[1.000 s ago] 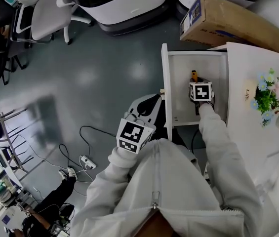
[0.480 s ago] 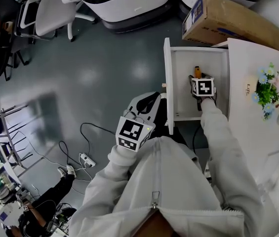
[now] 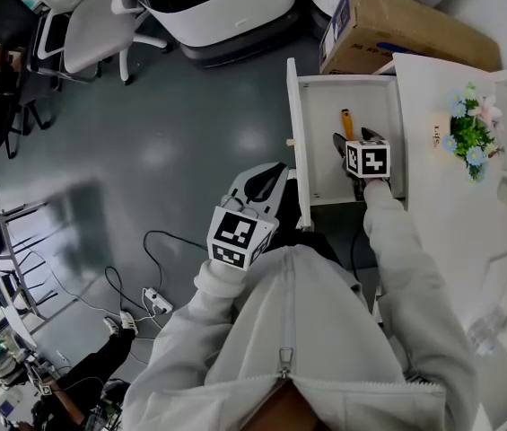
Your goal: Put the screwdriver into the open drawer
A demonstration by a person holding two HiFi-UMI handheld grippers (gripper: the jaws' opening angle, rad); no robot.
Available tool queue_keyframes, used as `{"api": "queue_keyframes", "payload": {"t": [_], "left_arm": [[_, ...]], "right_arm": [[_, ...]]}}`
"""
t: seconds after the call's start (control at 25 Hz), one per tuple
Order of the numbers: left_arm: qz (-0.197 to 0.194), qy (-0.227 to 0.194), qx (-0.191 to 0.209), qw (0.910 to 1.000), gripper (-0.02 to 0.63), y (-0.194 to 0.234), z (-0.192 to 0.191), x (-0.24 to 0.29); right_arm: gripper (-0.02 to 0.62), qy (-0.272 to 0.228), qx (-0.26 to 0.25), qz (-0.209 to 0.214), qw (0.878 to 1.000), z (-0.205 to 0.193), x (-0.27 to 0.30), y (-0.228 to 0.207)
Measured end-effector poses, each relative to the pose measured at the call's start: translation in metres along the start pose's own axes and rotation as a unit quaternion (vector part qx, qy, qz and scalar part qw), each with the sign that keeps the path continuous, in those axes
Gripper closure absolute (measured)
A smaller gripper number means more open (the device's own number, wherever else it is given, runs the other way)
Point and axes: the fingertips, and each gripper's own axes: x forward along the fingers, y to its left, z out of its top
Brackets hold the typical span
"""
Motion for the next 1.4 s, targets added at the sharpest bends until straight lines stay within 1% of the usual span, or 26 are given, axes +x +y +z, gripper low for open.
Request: {"api": "queue_keyframes", "payload": {"t": [0.32, 0.64, 0.88, 1.12, 1.2, 1.32, 1.4], "left_arm": [[0.001, -0.020, 0.011, 0.9997, 0.589, -0.022, 0.003, -0.031], [-0.003, -0.035, 0.020, 0.9992, 0.589, -0.047, 0.004, -0.055], [-0.002, -0.045, 0.029, 0.9985, 0.589, -0.062, 0.004, -0.067], [-0.004, -0.058, 0.043, 0.9974, 0.589, -0.081, 0.006, -0.077], [-0.005, -0.062, 0.048, 0.9969, 0.589, -0.087, 0.007, -0.082], [-0.005, -0.068, 0.055, 0.9962, 0.589, -0.093, 0.010, -0.089], [-0.004, -0.074, 0.059, 0.9955, 0.589, -0.098, 0.012, -0.093]], "right_arm": [[0.272, -0.047, 0.027, 0.017, 0.998, -0.002, -0.049, 0.022], [0.272, -0.096, 0.054, 0.039, 0.993, -0.008, -0.100, 0.043], [0.272, -0.149, 0.068, 0.048, 0.985, -0.011, -0.155, 0.050], [0.273, -0.200, 0.086, 0.064, 0.974, -0.021, -0.212, 0.055], [0.273, -0.216, 0.084, 0.068, 0.971, -0.023, -0.231, 0.059], [0.275, -0.241, 0.067, 0.070, 0.966, -0.022, -0.259, 0.070], [0.293, -0.262, 0.057, 0.062, 0.961, -0.022, -0.277, 0.074]]}}
